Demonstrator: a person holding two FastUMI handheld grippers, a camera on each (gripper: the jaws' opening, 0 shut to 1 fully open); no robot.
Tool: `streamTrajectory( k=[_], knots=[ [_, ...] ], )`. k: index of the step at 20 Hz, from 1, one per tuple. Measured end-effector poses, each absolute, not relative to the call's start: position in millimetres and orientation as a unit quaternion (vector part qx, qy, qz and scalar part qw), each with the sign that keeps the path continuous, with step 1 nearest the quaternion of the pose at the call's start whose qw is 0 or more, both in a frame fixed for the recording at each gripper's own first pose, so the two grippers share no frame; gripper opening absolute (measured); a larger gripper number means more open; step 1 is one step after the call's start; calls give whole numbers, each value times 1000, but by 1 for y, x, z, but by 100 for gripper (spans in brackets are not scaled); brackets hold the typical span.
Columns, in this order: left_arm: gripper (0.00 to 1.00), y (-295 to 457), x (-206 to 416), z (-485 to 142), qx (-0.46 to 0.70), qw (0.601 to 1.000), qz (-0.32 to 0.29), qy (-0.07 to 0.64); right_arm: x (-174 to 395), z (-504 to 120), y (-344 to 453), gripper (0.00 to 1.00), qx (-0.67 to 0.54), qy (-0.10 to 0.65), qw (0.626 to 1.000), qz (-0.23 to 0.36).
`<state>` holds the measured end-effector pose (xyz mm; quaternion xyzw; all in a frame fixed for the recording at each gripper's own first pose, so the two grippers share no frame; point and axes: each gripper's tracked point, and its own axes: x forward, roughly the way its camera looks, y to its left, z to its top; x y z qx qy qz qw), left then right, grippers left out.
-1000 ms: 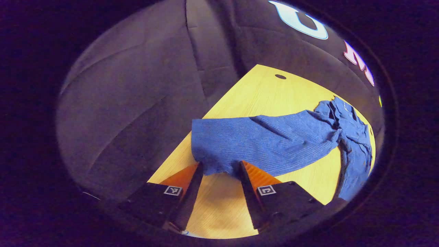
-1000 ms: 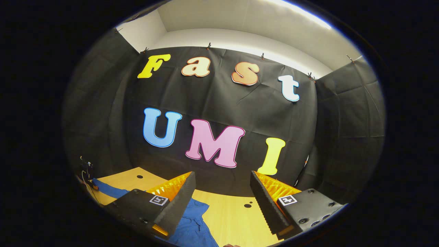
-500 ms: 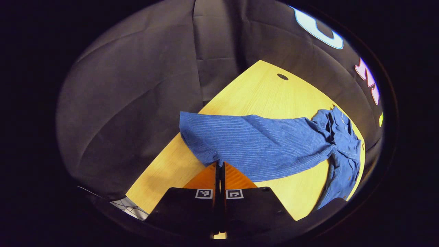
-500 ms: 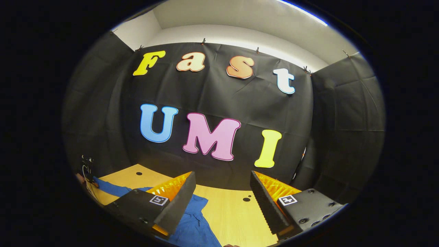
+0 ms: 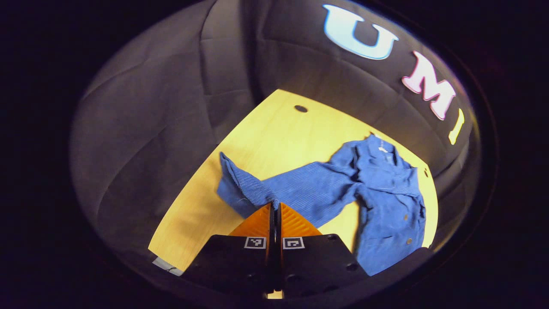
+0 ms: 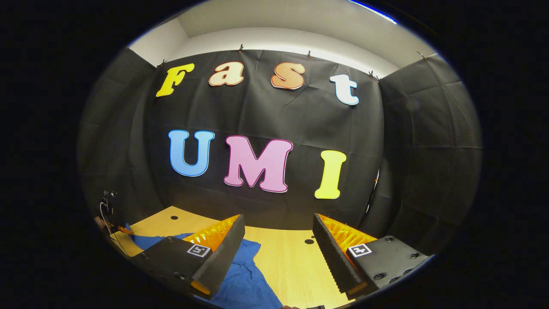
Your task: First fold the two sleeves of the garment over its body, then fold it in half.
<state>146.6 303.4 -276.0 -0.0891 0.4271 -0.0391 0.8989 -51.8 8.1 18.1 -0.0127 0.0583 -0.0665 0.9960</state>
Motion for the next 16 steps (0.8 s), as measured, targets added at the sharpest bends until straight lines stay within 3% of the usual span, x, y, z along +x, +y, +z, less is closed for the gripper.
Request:
streamTrajectory(
  k=[1, 5, 6, 7, 8, 16],
  knots=[
    [0, 288, 151, -263, -86, 902, -57, 419, -52, 16, 7, 93, -9, 60, 996, -67],
    [0, 215, 175, -212, -102, 909, -132, 383, -56, 13, -4, 93, -1, 66, 996, -68],
    [0, 198, 182, -205, -96, 910, -145, 376, -59, 13, -9, 100, 1, 66, 995, -71],
    [0, 181, 189, -200, -88, 911, -157, 372, -62, 14, -13, 100, 4, 66, 995, -74],
    [0, 164, 195, -196, -84, 910, -170, 369, -65, 14, -19, 92, 8, 66, 995, -78],
    [0, 6, 245, -172, -91, 883, -280, 365, -90, 5, -72, 92, 29, 85, 988, -127]
  ],
)
